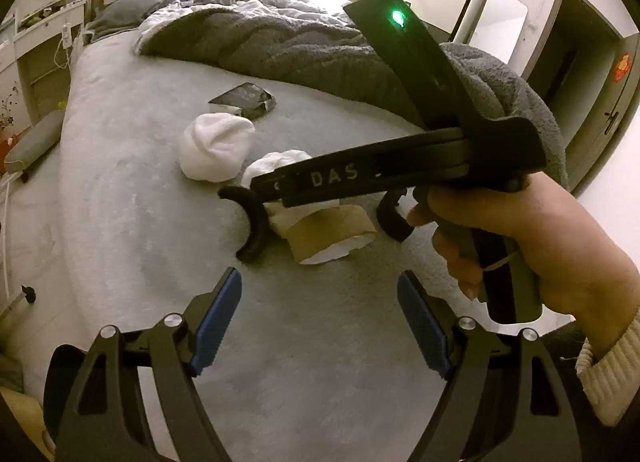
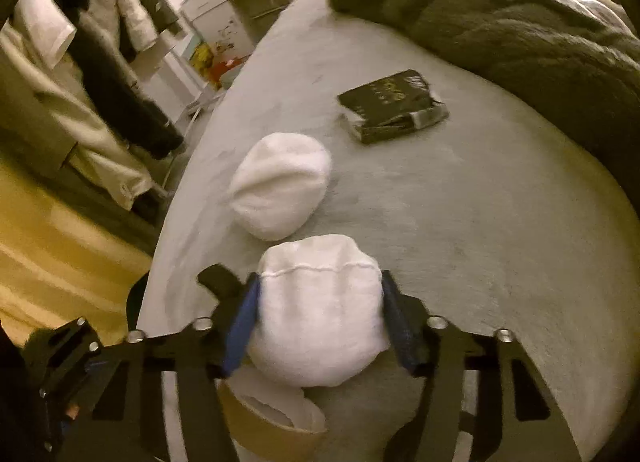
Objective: Collect trash
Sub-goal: 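Close right tool on white fluffy ball and lift it, then close left tool on brown tape roll and lift it, then carry tape roll with left tool while right tool carries white ball to bin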
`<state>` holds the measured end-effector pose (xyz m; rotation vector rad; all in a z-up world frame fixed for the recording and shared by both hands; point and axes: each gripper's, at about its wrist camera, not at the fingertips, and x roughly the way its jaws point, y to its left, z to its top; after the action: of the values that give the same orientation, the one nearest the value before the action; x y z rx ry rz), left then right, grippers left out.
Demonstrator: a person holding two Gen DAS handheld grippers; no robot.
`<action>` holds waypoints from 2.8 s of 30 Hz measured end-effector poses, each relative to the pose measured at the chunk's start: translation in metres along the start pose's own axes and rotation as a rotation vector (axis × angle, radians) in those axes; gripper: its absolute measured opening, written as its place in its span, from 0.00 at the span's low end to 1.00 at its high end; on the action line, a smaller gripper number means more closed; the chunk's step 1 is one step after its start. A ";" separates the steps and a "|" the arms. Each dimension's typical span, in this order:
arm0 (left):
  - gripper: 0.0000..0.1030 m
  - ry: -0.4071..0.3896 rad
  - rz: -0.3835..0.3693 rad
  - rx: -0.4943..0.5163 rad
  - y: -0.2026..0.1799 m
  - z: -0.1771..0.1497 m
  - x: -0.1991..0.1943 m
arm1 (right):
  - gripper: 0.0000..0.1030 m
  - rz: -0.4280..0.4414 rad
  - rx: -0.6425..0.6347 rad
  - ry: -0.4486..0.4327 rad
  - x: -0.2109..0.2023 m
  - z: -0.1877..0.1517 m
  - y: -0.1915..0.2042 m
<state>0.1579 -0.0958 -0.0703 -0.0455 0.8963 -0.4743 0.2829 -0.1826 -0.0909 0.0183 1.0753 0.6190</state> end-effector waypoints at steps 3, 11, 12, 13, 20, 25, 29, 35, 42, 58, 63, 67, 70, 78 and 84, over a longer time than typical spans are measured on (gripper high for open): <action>0.80 -0.003 -0.003 -0.007 -0.003 0.002 0.005 | 0.46 0.007 -0.016 -0.019 -0.006 0.002 0.002; 0.79 -0.021 -0.038 -0.034 -0.011 0.005 0.011 | 0.44 -0.011 0.031 -0.096 -0.026 0.003 -0.014; 0.79 -0.023 -0.035 -0.034 -0.012 0.006 0.012 | 0.44 -0.017 0.037 -0.108 -0.030 0.003 -0.017; 0.79 -0.028 -0.029 -0.034 -0.013 0.007 0.013 | 0.44 -0.022 0.043 -0.120 -0.034 0.002 -0.019; 0.75 -0.042 0.019 -0.042 -0.018 0.012 0.019 | 0.44 -0.039 0.084 -0.176 -0.051 0.003 -0.033; 0.72 -0.040 0.039 -0.046 -0.021 0.017 0.027 | 0.44 -0.040 0.093 -0.181 -0.054 0.002 -0.040; 0.68 -0.034 0.066 -0.062 -0.021 0.019 0.037 | 0.44 -0.040 0.093 -0.189 -0.056 0.001 -0.042; 0.52 -0.012 0.087 -0.123 -0.012 0.021 0.049 | 0.44 -0.039 0.094 -0.197 -0.061 -0.002 -0.044; 0.50 -0.019 0.074 -0.123 -0.009 0.021 0.044 | 0.44 -0.039 0.083 -0.210 -0.068 0.002 -0.039; 0.50 -0.139 0.127 -0.051 0.006 0.014 -0.015 | 0.44 -0.041 0.044 -0.236 -0.070 0.022 0.002; 0.50 -0.162 0.184 -0.061 0.029 0.008 -0.034 | 0.44 -0.028 0.015 -0.235 -0.061 0.030 0.026; 0.50 -0.183 0.222 -0.086 0.049 0.003 -0.051 | 0.44 -0.009 -0.008 -0.237 -0.052 0.038 0.049; 0.50 -0.210 0.247 -0.096 0.062 -0.003 -0.064 | 0.44 0.019 -0.020 -0.248 -0.048 0.042 0.064; 0.50 -0.227 0.307 -0.142 0.098 -0.019 -0.089 | 0.44 0.046 -0.067 -0.257 -0.032 0.054 0.110; 0.50 -0.220 0.350 -0.195 0.127 -0.034 -0.103 | 0.44 0.039 -0.099 -0.263 -0.016 0.053 0.140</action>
<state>0.1258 0.0658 -0.0452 -0.1142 0.7125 -0.0524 0.2562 -0.0592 -0.0089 0.0337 0.7914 0.6839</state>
